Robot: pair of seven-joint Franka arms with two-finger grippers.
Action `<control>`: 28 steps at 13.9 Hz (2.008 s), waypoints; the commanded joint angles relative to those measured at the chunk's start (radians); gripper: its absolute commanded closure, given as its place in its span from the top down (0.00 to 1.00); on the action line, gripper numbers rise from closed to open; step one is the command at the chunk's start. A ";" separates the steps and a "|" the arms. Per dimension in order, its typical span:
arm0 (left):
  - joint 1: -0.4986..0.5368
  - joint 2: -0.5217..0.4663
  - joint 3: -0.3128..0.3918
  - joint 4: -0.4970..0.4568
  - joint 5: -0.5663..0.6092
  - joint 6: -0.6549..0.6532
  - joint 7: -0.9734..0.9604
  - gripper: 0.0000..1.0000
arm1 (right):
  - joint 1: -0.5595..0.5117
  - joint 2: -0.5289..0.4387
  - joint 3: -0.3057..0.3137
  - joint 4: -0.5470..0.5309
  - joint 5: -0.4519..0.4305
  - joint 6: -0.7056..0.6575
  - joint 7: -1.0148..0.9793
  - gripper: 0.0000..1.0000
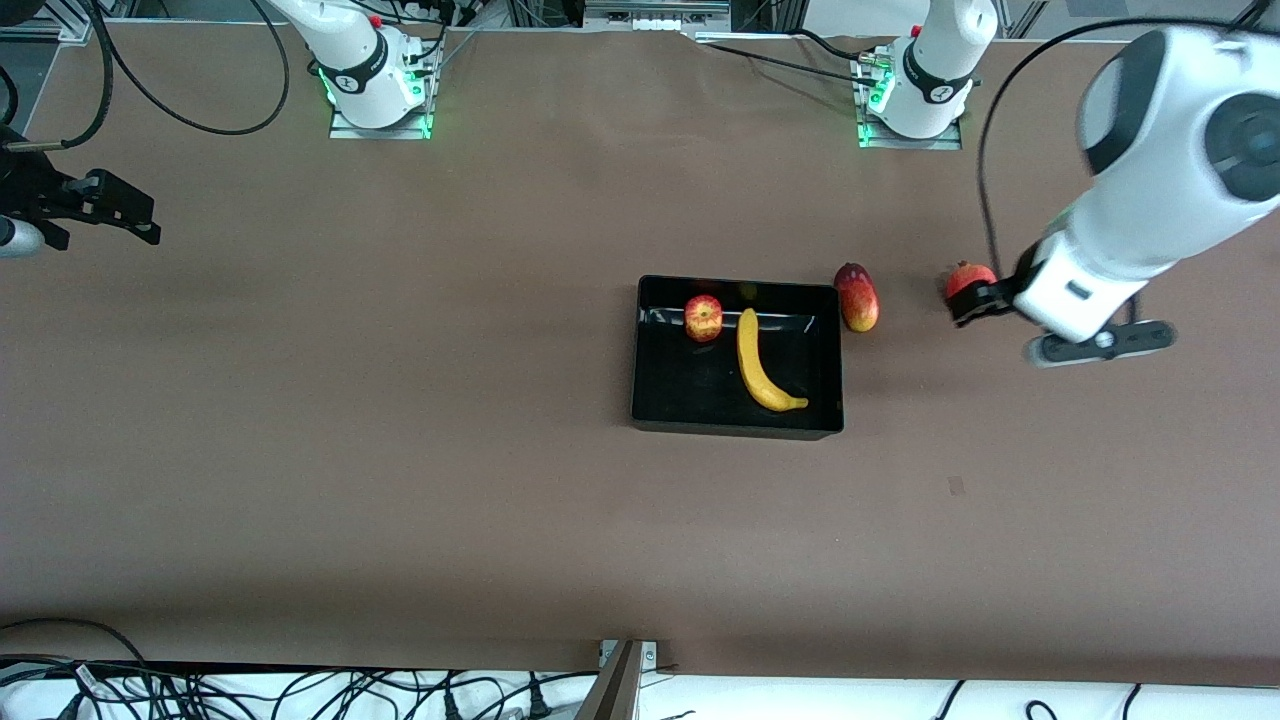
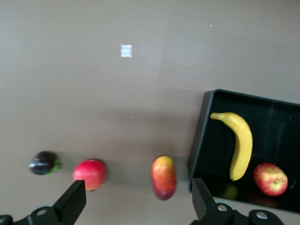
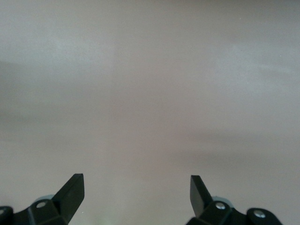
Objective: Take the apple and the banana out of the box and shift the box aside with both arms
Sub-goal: 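Move the left gripper over the red-yellow apple in the black tray, then lower the left gripper and close it on the red-yellow apple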
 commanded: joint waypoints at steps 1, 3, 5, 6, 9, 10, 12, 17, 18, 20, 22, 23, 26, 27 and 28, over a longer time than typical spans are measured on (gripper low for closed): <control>-0.073 0.062 0.009 -0.021 -0.013 0.074 -0.122 1.00 | 0.007 0.005 -0.007 0.014 -0.007 -0.010 -0.014 1.00; -0.136 0.131 0.009 -0.025 -0.019 0.148 -0.229 1.00 | 0.008 0.005 -0.007 0.014 -0.007 -0.010 -0.014 1.00; -0.200 0.183 0.009 -0.038 -0.019 0.229 -0.349 1.00 | 0.007 0.005 -0.007 0.014 -0.007 -0.010 -0.014 1.00; -0.223 0.198 0.009 -0.048 -0.021 0.264 -0.393 1.00 | 0.007 0.005 -0.007 0.014 -0.007 -0.010 -0.014 1.00; -0.326 0.261 0.009 -0.074 -0.082 0.364 -0.513 1.00 | 0.007 0.005 -0.007 0.014 -0.007 -0.010 -0.014 1.00; -0.352 0.269 0.009 -0.078 -0.084 0.384 -0.547 1.00 | 0.007 0.005 -0.007 0.014 -0.007 -0.010 -0.014 1.00; -0.398 0.288 0.009 -0.099 -0.117 0.425 -0.569 1.00 | 0.008 0.005 -0.007 0.014 -0.007 -0.010 -0.014 1.00; -0.464 0.350 0.007 -0.163 -0.150 0.565 -0.612 1.00 | 0.007 0.005 -0.007 0.014 -0.007 -0.010 -0.014 1.00; -0.477 0.355 0.002 -0.183 -0.150 0.585 -0.612 1.00 | 0.007 0.005 -0.007 0.014 -0.007 -0.010 -0.014 1.00; -0.480 0.358 -0.007 -0.228 -0.150 0.632 -0.612 1.00 | 0.007 0.005 -0.007 0.014 -0.007 -0.010 -0.014 1.00; -0.480 0.363 -0.022 -0.249 -0.150 0.662 -0.615 1.00 | 0.007 0.005 -0.007 0.014 -0.007 -0.010 -0.014 1.00; -0.481 0.367 -0.027 -0.258 -0.150 0.671 -0.625 1.00 | 0.007 0.005 -0.007 0.014 -0.007 -0.010 -0.014 1.00; -0.481 0.369 -0.028 -0.259 -0.150 0.673 -0.632 1.00 | 0.007 0.005 -0.007 0.014 -0.007 -0.010 -0.014 1.00; -0.481 0.372 -0.028 -0.259 -0.150 0.673 -0.647 0.94 | 0.007 0.005 -0.007 0.014 -0.007 -0.010 -0.014 1.00; -0.481 0.372 -0.030 -0.259 -0.148 0.673 -0.650 0.57 | 0.007 0.005 -0.007 0.014 -0.007 -0.010 -0.014 1.00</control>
